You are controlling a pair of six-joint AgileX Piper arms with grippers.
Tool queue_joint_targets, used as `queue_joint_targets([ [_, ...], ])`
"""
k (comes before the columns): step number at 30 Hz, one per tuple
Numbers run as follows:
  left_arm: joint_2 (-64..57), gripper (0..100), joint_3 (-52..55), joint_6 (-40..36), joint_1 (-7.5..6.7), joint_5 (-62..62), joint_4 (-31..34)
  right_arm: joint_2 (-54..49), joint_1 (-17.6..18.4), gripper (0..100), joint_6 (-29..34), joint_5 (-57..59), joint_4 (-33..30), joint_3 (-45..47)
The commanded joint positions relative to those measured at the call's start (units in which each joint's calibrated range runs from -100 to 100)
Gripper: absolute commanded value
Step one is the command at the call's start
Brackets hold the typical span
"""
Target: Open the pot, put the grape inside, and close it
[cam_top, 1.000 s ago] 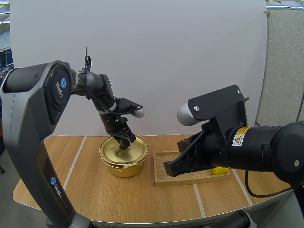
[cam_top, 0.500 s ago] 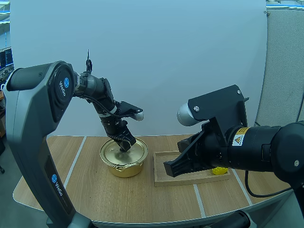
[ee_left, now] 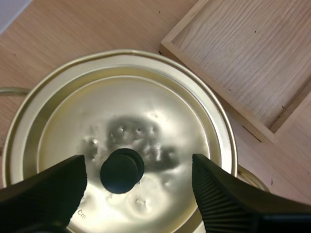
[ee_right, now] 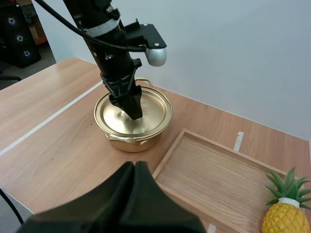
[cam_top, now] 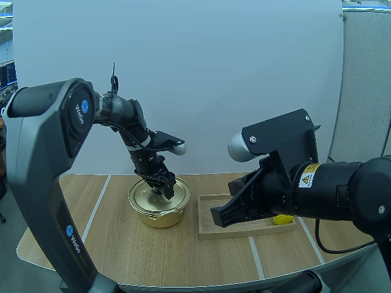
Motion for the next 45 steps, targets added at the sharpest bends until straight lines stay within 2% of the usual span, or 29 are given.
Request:
queue_joint_targets([
  [1,-4.1,100,-0.2,-0.3,-0.13,2.3,0.2,-0.5,-0.2,0,-0.6,-0.6,0.2,0.2],
  [14,-28.7,100,-1.6,-2.3,-0.13,13.3,2.3,-0.5,-0.2,0,-0.6,-0.6,-0.4,0.2],
  [25,-51.0,100,-0.7,-4.7,-0.13,13.3,2.3,-0.5,-0.2,0,-0.6,-0.8,-0.6,-0.3],
  [35,-68.8,100,7.9,-9.2,-0.13,13.3,2.2,-0.6,-0.2,0,-0.6,-0.8,-0.7,-0.3],
  [45,-82.8,100,19.7,-13.5,-0.13,13.3,0.4,-6.5,-0.7,0,-0.6,-1.6,-0.7,-0.3],
])
